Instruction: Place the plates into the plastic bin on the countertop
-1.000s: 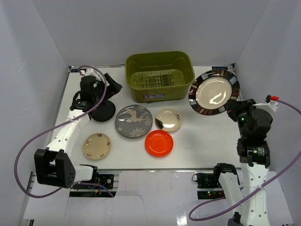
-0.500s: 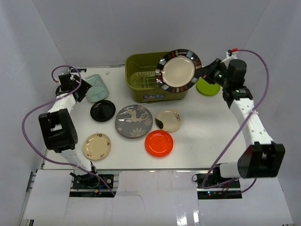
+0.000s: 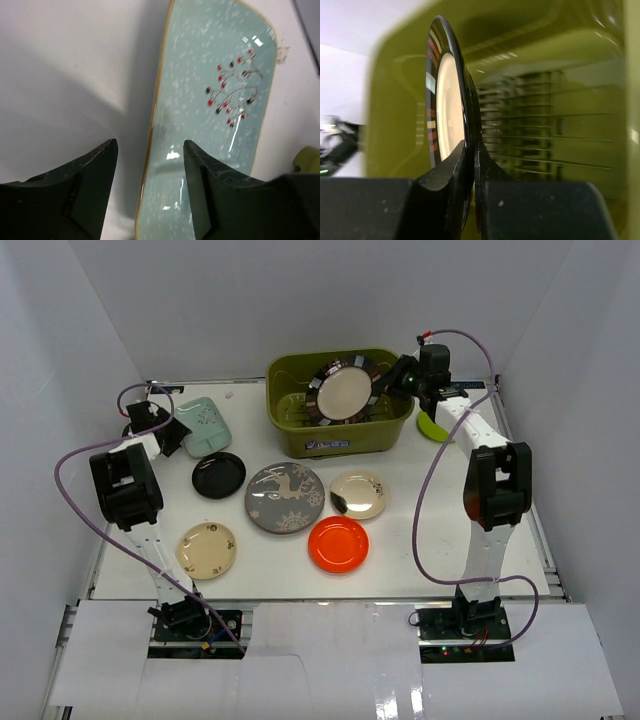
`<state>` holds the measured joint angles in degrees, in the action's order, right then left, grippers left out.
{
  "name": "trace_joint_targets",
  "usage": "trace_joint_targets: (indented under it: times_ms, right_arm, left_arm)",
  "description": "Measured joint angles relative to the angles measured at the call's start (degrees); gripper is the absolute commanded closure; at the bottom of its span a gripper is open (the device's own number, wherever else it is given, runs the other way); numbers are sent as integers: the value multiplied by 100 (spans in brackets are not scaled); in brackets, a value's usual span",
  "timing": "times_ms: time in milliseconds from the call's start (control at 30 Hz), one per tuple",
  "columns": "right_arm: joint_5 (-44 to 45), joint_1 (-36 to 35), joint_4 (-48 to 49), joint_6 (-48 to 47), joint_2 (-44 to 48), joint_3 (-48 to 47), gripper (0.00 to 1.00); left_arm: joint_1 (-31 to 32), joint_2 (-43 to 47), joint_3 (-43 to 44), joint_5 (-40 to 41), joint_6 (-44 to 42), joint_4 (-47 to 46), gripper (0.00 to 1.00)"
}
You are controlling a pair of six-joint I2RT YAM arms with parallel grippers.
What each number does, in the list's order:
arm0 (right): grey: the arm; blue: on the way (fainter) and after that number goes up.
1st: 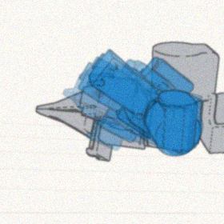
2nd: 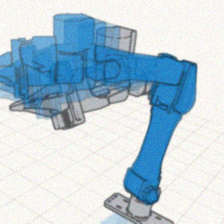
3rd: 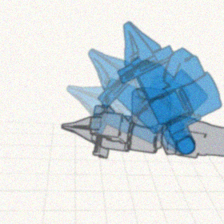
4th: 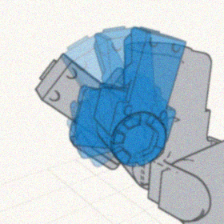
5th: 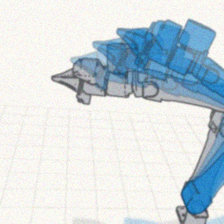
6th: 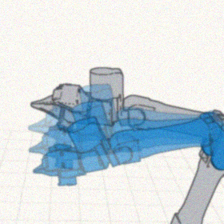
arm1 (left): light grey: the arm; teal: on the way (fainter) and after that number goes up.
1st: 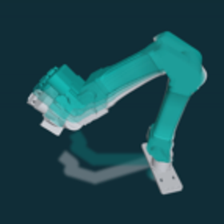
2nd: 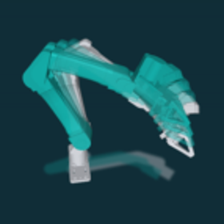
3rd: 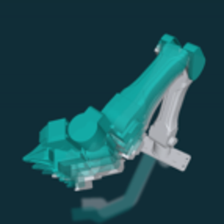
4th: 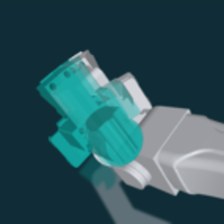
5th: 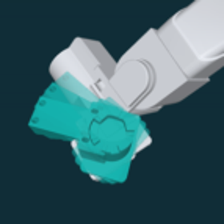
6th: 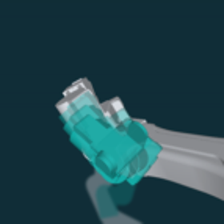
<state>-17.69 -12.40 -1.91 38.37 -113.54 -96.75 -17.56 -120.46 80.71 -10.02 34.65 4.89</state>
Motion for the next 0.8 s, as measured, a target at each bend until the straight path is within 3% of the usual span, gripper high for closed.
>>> trace_joint_targets:
  times_ms: [67, 167, 200, 333, 367, 400, 467, 600, 800]
  right_arm:
    - [122, -7, -70, -94, -376, -70, 92]
    - [212, -42, -284, -136, -682, -50, 62]
    - [291, -68, -326, -142, -721, -15, 43]
    - [258, -205, -219, -247, -640, 13, 18]
    - [264, -245, -216, -269, -608, 15, 14]
    - [262, -275, -192, -293, -573, 48, 8]
    - [258, -304, -146, -310, -461, 160, 3]
    - [236, -293, -256, -435, -214, 293, 10]
    - [-61, -258, -376, -699, 546, 348, 10]
  left_arm:
    - [-35, -179, 122, -107, -48, -199, 43]
    - [-68, -313, 146, -238, -55, -503, 57]
    - [-72, -365, 149, -262, -61, -597, 60]
    - [-101, -498, 98, -422, 70, -997, 82]
    - [-107, -501, 59, -452, 94, -1082, 96]
    - [-114, -501, 20, -509, 155, -1165, 100]
    - [-136, -496, -46, -638, 247, -1384, 100]
    - [-157, -380, -337, -640, 455, -1626, 100]
    - [-299, 459, -1088, -612, 798, -1453, 100]
